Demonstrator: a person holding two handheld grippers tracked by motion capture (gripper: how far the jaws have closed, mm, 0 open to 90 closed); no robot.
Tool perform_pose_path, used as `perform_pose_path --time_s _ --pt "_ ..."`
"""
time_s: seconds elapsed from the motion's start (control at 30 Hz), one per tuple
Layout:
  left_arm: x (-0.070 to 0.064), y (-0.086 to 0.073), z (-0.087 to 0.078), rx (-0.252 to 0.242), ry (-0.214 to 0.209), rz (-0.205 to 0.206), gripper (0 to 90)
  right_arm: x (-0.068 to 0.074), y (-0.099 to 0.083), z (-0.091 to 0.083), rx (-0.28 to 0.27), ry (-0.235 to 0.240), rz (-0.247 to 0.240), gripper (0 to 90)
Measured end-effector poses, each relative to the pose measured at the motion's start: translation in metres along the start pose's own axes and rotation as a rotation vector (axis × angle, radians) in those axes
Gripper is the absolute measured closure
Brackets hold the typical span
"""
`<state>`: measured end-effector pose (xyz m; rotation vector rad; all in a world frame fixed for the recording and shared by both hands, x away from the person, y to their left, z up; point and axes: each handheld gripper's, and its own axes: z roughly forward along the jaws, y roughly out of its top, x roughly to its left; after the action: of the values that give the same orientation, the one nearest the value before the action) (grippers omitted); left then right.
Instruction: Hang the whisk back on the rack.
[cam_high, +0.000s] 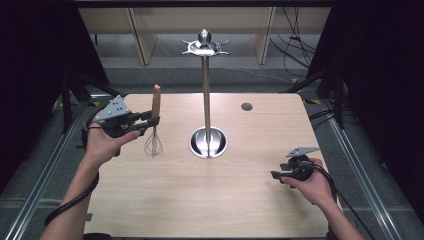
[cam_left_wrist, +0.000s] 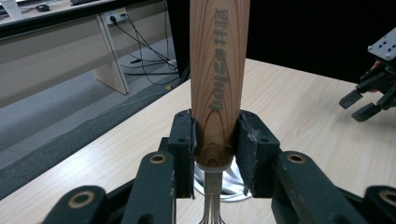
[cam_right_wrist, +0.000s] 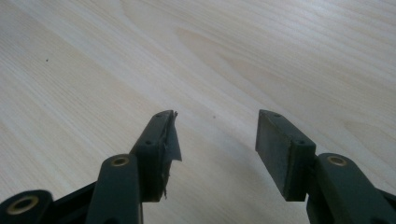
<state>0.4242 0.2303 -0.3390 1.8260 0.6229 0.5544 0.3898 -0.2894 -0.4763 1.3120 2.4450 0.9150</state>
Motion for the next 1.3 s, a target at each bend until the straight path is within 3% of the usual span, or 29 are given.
perform_pose_path --time_s 0.17,0.53,0.6,0.67,0.73,1.3 --pt "-0.001 0.005 0.002 -0.012 0.003 0.002 68.3 0.001 0.001 -0.001 0.005 0.005 0.017 47.9" --pt "0.000 0.013 0.007 -0.041 -0.015 0.004 68.2 0.000 0.000 -0.001 -0.008 -0.001 -0.005 47.9" --pt "0.000 0.014 0.008 -0.044 -0.018 0.000 68.2 -0.001 0.000 0.000 -0.014 -0.003 -0.015 47.9" --pt "0.001 0.015 0.009 -0.052 -0.017 -0.007 68.2 0.000 0.001 -0.001 -0.007 0.001 0.007 47.9" --pt "0.001 0.016 0.010 -0.057 -0.018 -0.013 68.3 0.001 0.000 0.001 -0.035 0.003 0.012 47.9" --pt "0.002 0.024 0.016 -0.084 -0.030 -0.042 68.3 0.001 0.000 0.000 -0.027 0.002 0.012 47.9"
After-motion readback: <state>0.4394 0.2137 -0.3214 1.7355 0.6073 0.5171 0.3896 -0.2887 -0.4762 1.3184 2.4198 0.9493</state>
